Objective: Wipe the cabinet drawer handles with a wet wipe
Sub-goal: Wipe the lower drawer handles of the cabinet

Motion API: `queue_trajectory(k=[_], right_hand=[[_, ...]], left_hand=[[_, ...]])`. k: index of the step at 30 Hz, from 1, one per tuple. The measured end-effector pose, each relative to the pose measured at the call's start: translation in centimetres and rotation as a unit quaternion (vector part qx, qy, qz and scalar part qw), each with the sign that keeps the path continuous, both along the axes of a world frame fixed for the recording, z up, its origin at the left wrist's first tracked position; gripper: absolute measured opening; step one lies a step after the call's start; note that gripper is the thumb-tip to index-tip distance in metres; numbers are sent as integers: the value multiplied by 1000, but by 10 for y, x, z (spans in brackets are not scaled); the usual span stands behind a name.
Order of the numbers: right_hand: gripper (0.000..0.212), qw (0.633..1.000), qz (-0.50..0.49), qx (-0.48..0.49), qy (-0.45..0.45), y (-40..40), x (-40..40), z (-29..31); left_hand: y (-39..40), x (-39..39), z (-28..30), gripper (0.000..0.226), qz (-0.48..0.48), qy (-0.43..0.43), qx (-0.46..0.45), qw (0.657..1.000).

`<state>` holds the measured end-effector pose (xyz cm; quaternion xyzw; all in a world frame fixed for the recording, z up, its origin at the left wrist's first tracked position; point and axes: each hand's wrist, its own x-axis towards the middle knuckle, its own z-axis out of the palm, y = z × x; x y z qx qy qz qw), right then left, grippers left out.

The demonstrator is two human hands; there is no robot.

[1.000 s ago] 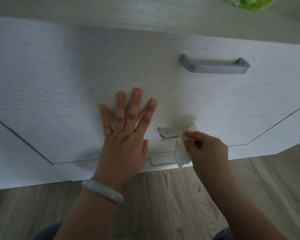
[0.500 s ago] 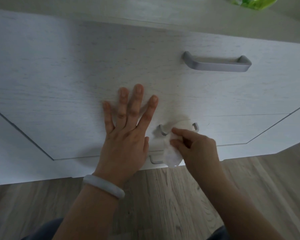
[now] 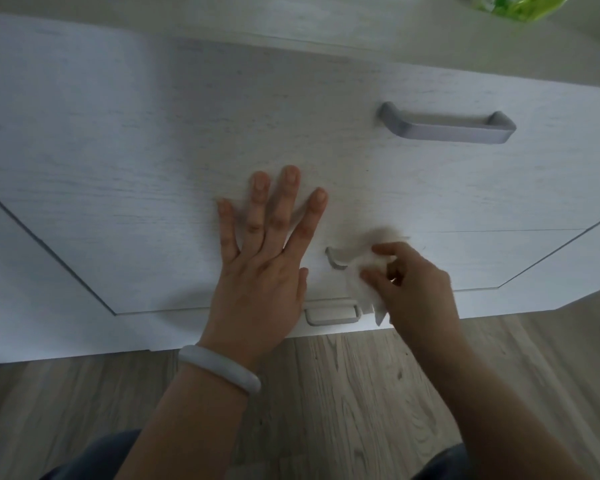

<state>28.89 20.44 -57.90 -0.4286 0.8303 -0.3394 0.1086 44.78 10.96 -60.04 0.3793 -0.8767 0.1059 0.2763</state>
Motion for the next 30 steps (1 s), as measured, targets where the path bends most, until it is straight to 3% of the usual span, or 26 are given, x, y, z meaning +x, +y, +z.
queue_trajectory(k=[2, 6, 11, 15, 19, 26, 30], right_hand=[[32, 1000, -8, -8, -15, 1, -3, -3], [34, 988, 20, -34, 150, -3, -1, -9], [15, 967, 69, -63, 235, -13, 14, -17], [5, 963, 115, -68, 235, -20, 22, -16], [16, 967, 48, -18, 251, -4, -8, -7], [10, 972, 121, -37, 197, -20, 25, -14], [18, 985, 72, -20, 153, -7, -8, -2]], left_hand=[[0, 0, 0, 94, -1, 1, 0, 1000], [-1, 0, -1, 92, -2, 1, 2, 1000], [-1, 0, -1, 93, -2, 3, 2, 1000], [-2, 0, -2, 92, -4, 2, 2, 1000], [-2, -1, -1, 97, -6, -1, 5, 1000], [-4, 0, -2, 102, -3, -3, 7, 1000], [-3, -1, -2, 105, -5, -3, 7, 1000]])
